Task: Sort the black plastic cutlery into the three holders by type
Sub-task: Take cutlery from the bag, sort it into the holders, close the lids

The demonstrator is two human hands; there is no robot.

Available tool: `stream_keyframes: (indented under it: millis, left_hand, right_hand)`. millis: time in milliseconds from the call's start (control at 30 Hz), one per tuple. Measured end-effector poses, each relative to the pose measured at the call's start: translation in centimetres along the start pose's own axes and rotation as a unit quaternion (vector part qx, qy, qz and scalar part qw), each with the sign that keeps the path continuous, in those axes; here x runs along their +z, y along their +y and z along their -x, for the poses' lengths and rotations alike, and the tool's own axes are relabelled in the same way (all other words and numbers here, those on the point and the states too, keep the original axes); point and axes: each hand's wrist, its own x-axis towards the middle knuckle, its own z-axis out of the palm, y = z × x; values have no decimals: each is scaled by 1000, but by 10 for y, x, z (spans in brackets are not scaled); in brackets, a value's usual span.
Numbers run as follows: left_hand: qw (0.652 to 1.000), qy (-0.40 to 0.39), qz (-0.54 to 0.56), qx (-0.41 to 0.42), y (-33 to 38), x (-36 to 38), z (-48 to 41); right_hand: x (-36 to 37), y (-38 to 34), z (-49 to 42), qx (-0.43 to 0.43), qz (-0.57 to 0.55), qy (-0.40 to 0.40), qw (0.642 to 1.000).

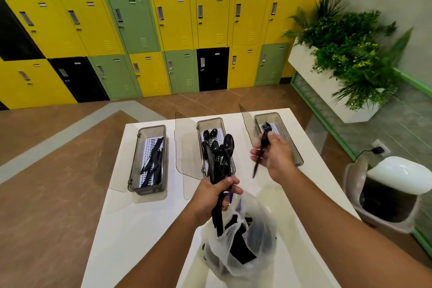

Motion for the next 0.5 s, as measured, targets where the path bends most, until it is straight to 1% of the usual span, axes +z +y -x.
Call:
stream_keyframes:
  millis: [33, 100, 200, 300, 400, 500]
  left_hand:
    - [1000, 0, 4, 0, 0, 1, -3]
    - [1000, 0, 5, 1, 0, 6, -12]
    - [1000, 8, 2, 5, 0, 9, -19]
    - [1000, 16, 3, 5, 0, 12, -25]
    - [1000, 23, 8, 1, 0, 12, -31]
    - [999, 34, 7, 5, -1, 12, -36]
  right_hand:
    - [-6, -5, -10, 1, -2, 13, 1000]
    - [-21, -13, -33, 4, 33, 42, 999]
    - [-43, -18, -66, 14, 130, 55, 990]
    - [-62, -15, -98, 19, 236, 69, 969]
    - [-66, -11, -119, 14, 277, 94, 956]
    - [-67, -1, -135, 7, 320, 83, 944]
